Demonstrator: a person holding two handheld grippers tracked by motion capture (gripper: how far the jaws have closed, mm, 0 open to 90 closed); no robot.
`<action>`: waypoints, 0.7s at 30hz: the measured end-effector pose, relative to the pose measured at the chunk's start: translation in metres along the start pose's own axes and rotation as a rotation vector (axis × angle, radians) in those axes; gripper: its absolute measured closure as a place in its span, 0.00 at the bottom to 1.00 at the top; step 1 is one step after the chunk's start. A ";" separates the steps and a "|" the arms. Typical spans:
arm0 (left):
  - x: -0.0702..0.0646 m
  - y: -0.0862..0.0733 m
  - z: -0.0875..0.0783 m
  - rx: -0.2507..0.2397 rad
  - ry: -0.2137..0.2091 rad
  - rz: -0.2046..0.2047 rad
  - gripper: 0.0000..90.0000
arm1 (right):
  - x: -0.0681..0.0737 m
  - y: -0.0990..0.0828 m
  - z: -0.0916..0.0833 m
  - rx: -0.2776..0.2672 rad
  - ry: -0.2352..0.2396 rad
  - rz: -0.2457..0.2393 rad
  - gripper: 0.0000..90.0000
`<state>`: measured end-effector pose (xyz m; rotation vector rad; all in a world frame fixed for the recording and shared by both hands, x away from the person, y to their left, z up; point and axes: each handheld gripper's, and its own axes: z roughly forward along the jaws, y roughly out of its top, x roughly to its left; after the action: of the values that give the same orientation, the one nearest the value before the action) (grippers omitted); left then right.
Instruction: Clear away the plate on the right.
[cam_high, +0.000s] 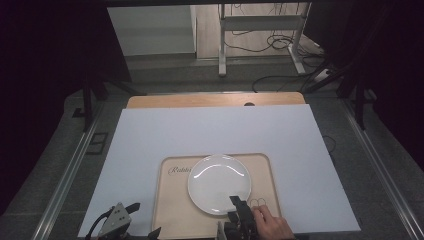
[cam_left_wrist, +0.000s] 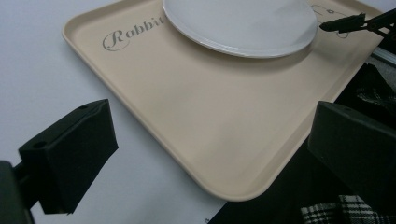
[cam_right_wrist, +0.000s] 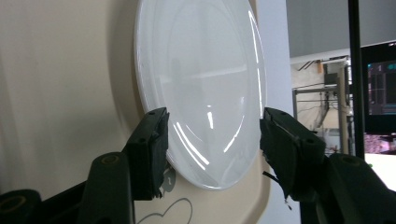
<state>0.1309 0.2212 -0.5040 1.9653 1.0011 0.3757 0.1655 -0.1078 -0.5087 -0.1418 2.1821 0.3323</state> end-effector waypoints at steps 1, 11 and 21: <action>0.000 0.000 0.000 0.000 0.000 0.000 0.01 | -0.001 0.000 -0.001 -0.004 0.005 0.007 0.45; 0.000 0.000 0.000 0.000 -0.001 0.000 0.01 | -0.005 -0.002 -0.001 -0.024 0.019 0.048 0.41; 0.000 0.000 0.000 0.002 -0.003 0.000 0.01 | -0.014 -0.009 -0.001 -0.043 0.068 0.142 0.35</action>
<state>0.1311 0.2210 -0.5041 1.9675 0.9998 0.3723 0.1746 -0.1173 -0.4986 -0.0217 2.2581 0.4613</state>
